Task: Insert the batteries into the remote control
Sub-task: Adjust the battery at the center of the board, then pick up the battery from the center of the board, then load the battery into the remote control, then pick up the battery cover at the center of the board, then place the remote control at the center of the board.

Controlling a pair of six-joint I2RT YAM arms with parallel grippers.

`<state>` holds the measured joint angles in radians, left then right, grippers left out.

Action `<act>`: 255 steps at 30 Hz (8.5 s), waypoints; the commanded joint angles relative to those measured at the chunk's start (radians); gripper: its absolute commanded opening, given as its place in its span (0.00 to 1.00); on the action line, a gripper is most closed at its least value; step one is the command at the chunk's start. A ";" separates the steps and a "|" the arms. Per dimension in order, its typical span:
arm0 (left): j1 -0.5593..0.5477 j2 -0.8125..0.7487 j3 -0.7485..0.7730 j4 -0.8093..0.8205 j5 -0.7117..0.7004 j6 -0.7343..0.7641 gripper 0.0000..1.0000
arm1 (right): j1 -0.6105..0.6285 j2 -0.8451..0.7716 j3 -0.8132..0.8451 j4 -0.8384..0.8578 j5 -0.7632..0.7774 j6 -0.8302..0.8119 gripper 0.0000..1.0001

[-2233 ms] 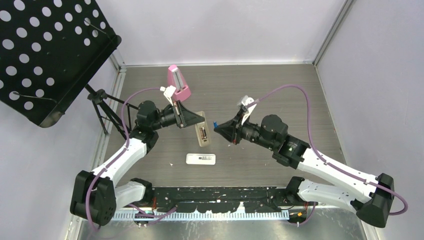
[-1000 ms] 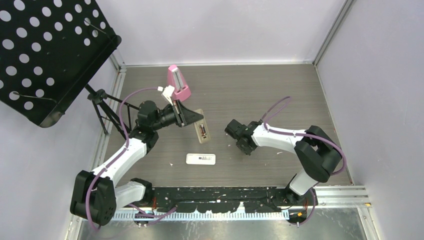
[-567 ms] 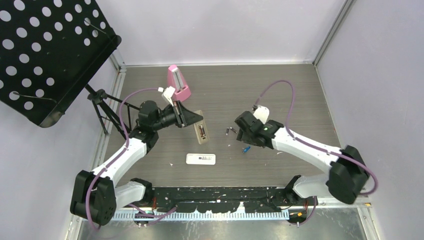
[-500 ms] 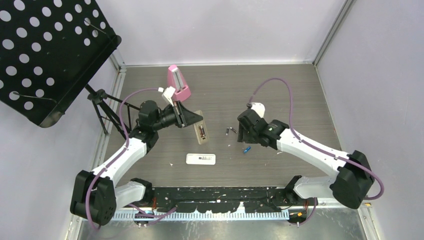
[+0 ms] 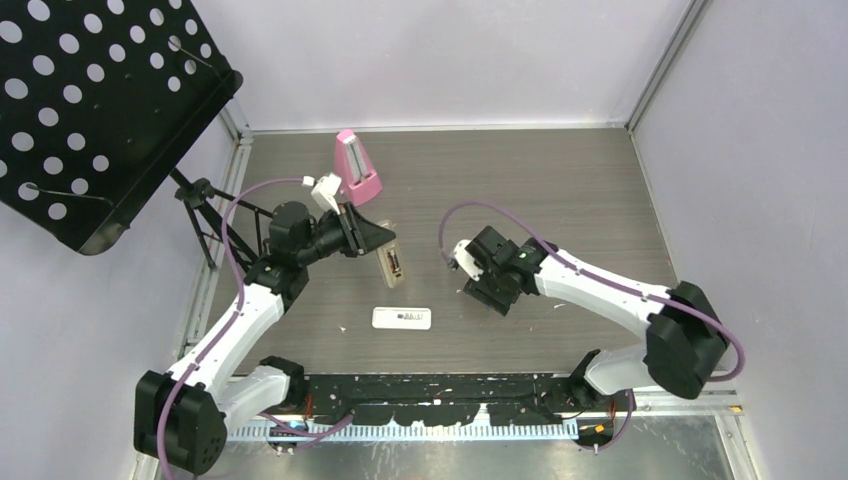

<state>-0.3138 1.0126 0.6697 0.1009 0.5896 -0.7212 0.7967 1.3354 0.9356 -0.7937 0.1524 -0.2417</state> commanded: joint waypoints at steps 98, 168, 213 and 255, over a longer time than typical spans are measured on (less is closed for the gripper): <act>-0.099 0.316 -0.110 0.811 0.090 -0.608 0.00 | 0.144 0.123 0.571 -0.045 -0.177 0.721 0.04; -0.103 0.083 -0.268 0.944 -0.301 -1.089 0.00 | 0.145 -0.218 -0.075 1.094 0.004 1.460 0.50; -0.051 0.021 -0.194 0.691 -0.065 -0.577 0.00 | 0.128 -0.245 0.088 0.604 -0.177 0.986 0.80; -0.187 0.329 -0.259 0.684 -0.608 -0.358 0.00 | -0.476 0.312 0.049 0.322 0.162 0.805 0.32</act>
<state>-0.4889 1.2755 0.4049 0.6601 0.1471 -1.1011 0.3305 1.6215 0.9894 -0.5377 0.3294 0.5953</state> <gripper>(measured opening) 0.274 0.339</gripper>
